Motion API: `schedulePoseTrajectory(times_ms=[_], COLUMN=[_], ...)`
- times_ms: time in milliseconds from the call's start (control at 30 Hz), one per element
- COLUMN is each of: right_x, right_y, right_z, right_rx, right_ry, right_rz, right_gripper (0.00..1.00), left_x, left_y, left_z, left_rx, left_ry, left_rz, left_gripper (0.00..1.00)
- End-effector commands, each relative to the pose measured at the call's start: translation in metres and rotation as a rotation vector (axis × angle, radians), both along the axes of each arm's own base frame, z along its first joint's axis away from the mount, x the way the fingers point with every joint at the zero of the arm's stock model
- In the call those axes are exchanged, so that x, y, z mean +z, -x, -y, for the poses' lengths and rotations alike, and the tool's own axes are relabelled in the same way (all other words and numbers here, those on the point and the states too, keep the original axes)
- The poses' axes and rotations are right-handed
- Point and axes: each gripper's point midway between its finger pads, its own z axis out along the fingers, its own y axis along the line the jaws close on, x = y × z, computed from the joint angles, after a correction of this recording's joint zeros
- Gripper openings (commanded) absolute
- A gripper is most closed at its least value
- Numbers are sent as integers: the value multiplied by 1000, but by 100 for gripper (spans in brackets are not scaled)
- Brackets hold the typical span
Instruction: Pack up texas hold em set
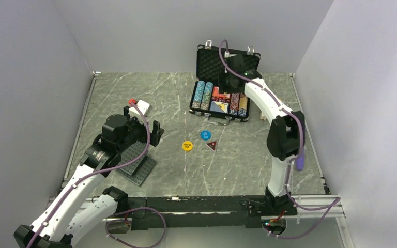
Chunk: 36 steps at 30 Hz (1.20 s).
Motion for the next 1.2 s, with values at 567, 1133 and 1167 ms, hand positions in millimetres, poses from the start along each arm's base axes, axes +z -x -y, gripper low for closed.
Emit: schedulePoseTrajectory(times_ms=[567,1133,1167], right_x=[-71,-101,-101], right_y=[-107,-117,-118], right_z=[21,29,30], right_rx=[-123,-138,-141], right_ry=[93,104,104], right_rz=[91,44,43], right_gripper=[33,35,35], left_x=[16,15,15], left_y=[-5,-5,-5], left_z=[1,2,2], left_rx=[12,7,6], left_ry=[29,33,32], left_rz=[37,35,33], left_gripper=[99,99,99])
